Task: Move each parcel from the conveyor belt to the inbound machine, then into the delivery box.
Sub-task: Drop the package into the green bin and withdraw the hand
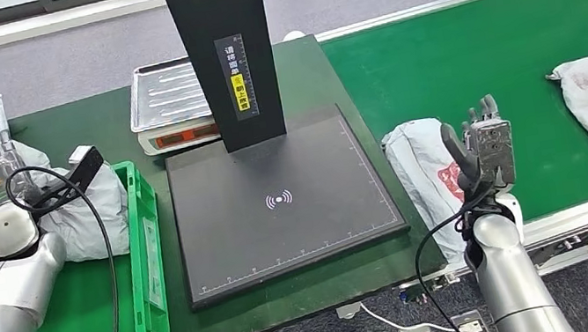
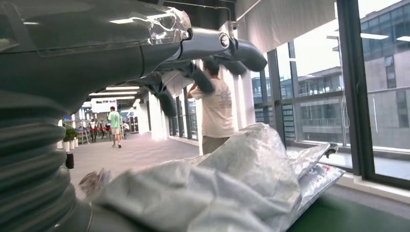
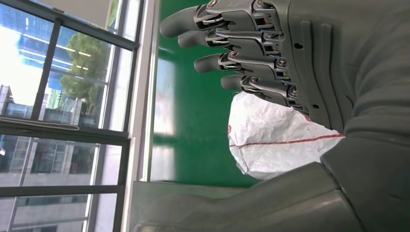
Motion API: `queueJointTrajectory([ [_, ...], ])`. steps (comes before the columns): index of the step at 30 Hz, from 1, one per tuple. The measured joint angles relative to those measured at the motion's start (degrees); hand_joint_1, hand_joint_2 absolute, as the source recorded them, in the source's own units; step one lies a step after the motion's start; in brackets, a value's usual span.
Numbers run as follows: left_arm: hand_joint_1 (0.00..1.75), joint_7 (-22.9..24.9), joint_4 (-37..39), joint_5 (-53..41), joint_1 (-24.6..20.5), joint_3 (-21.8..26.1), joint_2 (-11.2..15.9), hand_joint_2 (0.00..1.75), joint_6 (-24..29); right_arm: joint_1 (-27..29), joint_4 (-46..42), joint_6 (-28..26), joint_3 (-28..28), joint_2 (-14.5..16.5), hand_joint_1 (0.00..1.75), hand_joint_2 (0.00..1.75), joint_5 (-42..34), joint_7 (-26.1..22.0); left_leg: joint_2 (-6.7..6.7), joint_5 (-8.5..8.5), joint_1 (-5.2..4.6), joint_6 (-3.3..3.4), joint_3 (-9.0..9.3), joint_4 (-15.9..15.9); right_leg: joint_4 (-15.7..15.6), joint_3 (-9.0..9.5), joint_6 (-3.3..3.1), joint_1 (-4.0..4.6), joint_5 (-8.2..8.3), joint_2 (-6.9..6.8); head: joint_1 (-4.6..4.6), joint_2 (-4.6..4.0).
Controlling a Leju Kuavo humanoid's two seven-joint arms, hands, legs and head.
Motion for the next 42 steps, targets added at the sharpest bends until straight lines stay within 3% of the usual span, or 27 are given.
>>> queueJointTrajectory([
  [6,0.00,-4.1,-3.0,1.2,1.8,1.0,-0.5,1.75,7.2,-0.9,1.1,0.0,0.0,0.0,0.00,1.75,0.0,-0.2,0.00,0.00,0.00,0.00,-0.01,0.0,0.0,0.00,0.00,0.01,0.00,0.00,0.01,0.00],
  [10,0.00,-11.7,-6.0,7.7,3.3,3.2,-1.5,1.75,13.6,-1.9,2.0,-0.2,0.0,0.0,0.00,1.75,0.0,-0.1,-0.01,0.00,0.00,0.00,-0.01,0.0,0.0,0.00,0.00,0.00,0.00,-0.01,0.01,0.00],
  [13,0.00,-15.5,-7.7,11.5,3.9,5.0,-2.2,1.75,14.7,-2.6,2.4,-0.3,0.0,0.0,0.00,1.75,0.0,-0.1,-0.03,0.00,0.00,0.00,-0.01,0.0,0.0,0.00,0.00,0.00,0.00,-0.04,0.02,0.00],
  [25,0.00,-16.2,-9.2,12.0,4.4,6.4,-2.8,1.75,14.8,-3.1,3.0,-0.3,0.0,0.0,0.00,1.75,0.0,-0.1,-0.03,0.00,0.00,0.00,-0.01,0.0,0.0,0.00,0.00,0.00,0.00,-0.05,0.00,0.00],
  [27,0.00,-20.0,-10.0,16.3,4.7,6.9,-3.2,1.75,14.2,-3.2,3.4,-0.3,0.0,0.0,0.00,0.87,-0.1,-0.2,-0.04,0.00,0.00,0.00,-0.01,0.0,0.0,0.00,0.00,0.00,0.00,-0.05,0.00,0.00],
  [28,0.00,-25.1,-11.0,24.8,4.9,7.6,-4.1,1.75,10.3,-3.5,3.8,-0.6,0.0,0.0,0.00,0.87,0.1,-0.1,-0.06,0.00,0.00,0.00,-0.01,0.0,0.0,0.01,0.00,0.00,0.00,-0.07,0.00,0.00],
  [29,0.00,-30.1,-11.7,36.4,5.1,8.3,-5.4,1.75,2.1,-4.1,4.7,-1.0,0.1,-0.1,0.00,0.87,0.8,0.4,-0.08,0.00,0.00,0.01,-0.01,0.0,0.0,0.02,0.01,-0.01,0.00,-0.10,0.00,0.00],
  [31,0.00,-35.7,-12.5,55.8,5.4,9.1,-7.6,1.75,-17.3,-5.4,7.0,-1.9,0.3,-0.4,0.00,1.75,3.0,2.3,-0.12,0.01,-0.01,0.02,-0.01,0.0,0.0,0.06,0.03,-0.02,0.02,-0.14,0.01,0.00],
  [32,0.00,-35.1,-11.8,58.8,5.3,8.9,-7.9,1.75,-25.1,-6.0,8.2,-2.0,0.4,-0.6,0.00,1.75,4.2,3.5,-0.11,0.01,-0.02,0.02,-0.01,0.0,0.0,0.07,0.03,-0.03,0.03,-0.12,0.02,0.00],
  [33,0.00,-34.7,-11.2,58.3,5.1,8.4,-7.7,1.75,-29.5,-6.3,9.1,-2.0,0.4,-0.8,0.00,1.75,5.1,4.4,-0.06,0.01,-0.02,0.02,0.00,0.0,0.0,0.06,0.03,-0.03,0.04,-0.08,0.01,0.00],
  [37,0.00,-35.3,-7.7,55.0,4.0,4.3,-5.4,1.75,-40.3,-6.9,11.9,-1.7,0.5,-1.8,0.00,1.75,8.4,7.3,0.14,0.00,-0.02,0.01,0.06,0.0,0.0,-0.01,0.01,-0.01,0.07,0.09,0.01,0.00],
  [42,0.00,-36.9,-5.2,57.5,3.0,3.0,-3.7,1.75,-44.3,-6.5,12.9,-1.5,0.5,-3.4,0.00,1.75,10.1,9.1,0.11,0.00,-0.01,0.00,0.05,0.0,0.0,-0.03,-0.01,0.03,0.04,0.08,0.00,0.00],
])
